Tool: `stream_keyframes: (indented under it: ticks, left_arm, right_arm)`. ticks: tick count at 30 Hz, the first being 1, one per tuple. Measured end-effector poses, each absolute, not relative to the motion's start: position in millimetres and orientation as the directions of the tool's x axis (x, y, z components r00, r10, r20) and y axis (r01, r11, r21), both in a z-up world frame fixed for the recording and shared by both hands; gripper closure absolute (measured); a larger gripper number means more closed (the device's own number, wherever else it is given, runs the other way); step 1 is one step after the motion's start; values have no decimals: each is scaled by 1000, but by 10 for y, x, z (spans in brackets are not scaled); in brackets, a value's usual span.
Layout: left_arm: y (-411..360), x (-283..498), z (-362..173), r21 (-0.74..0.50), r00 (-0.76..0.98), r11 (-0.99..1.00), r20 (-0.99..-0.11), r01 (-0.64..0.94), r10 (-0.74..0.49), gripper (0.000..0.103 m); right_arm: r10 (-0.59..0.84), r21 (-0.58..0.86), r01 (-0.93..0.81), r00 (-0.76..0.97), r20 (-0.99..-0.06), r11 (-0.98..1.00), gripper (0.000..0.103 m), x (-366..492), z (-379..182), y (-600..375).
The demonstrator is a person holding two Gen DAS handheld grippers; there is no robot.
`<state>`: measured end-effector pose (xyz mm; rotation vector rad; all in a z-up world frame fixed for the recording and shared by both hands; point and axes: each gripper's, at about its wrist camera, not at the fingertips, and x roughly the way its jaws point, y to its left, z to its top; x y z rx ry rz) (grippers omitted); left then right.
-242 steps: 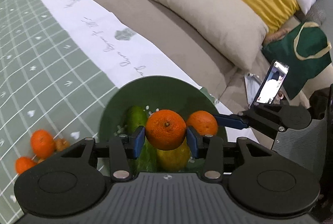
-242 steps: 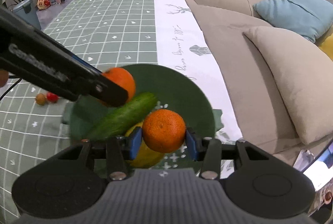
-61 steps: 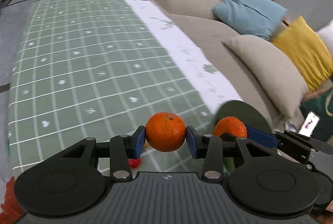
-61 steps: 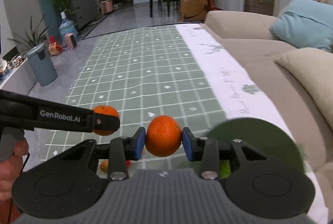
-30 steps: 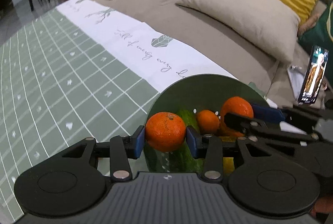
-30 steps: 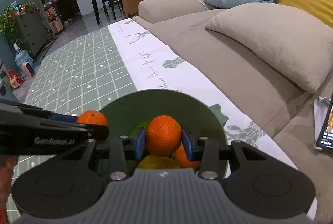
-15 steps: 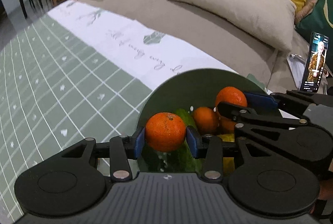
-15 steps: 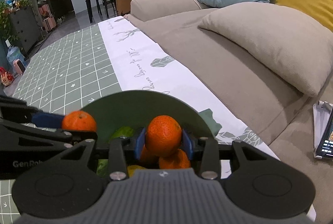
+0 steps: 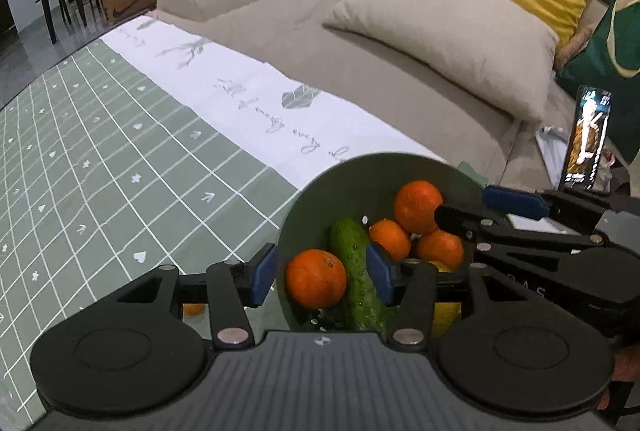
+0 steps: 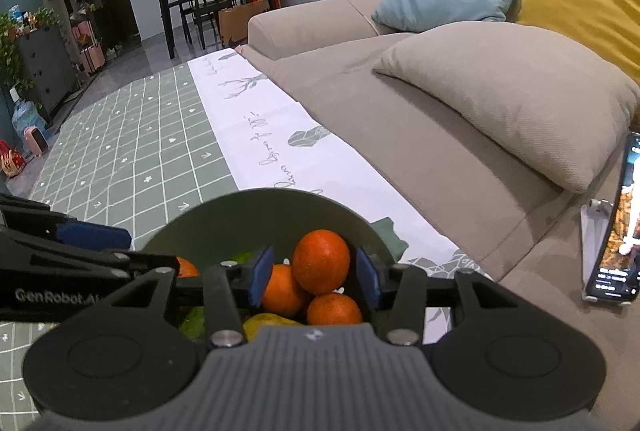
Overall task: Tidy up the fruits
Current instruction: 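Carry both oranges into the green colander and release them, then withdraw both tools from the colander toward the kiwis and tomato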
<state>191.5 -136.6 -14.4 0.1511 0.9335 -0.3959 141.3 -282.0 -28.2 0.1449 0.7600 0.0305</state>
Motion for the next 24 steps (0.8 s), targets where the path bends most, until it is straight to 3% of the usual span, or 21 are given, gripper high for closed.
stream_keyframes:
  ticks: [4,14,18,24]
  left_arm:
    - [-1251,1812,19,-48,554,927,-790,371,-263,43]
    - [-720,1450,407,-27,640,958,-739,284,-210,43]
    - [-468,1295,435,-38,657,969,-729,242,-193,43]
    - [-109,1138,305,-80,651,981,-738,175,-176,43]
  right_arm:
    - [83,150,25,739,-669,988,51,1299,-143,-2787]
    - [153,177,-52,768,-622,983,44,955,174,-2391]
    - [185,179,-93,768,-614,979,36,808,213,-2169]
    - [236,172,-163,737,-634,972,35,624,145,-1851]
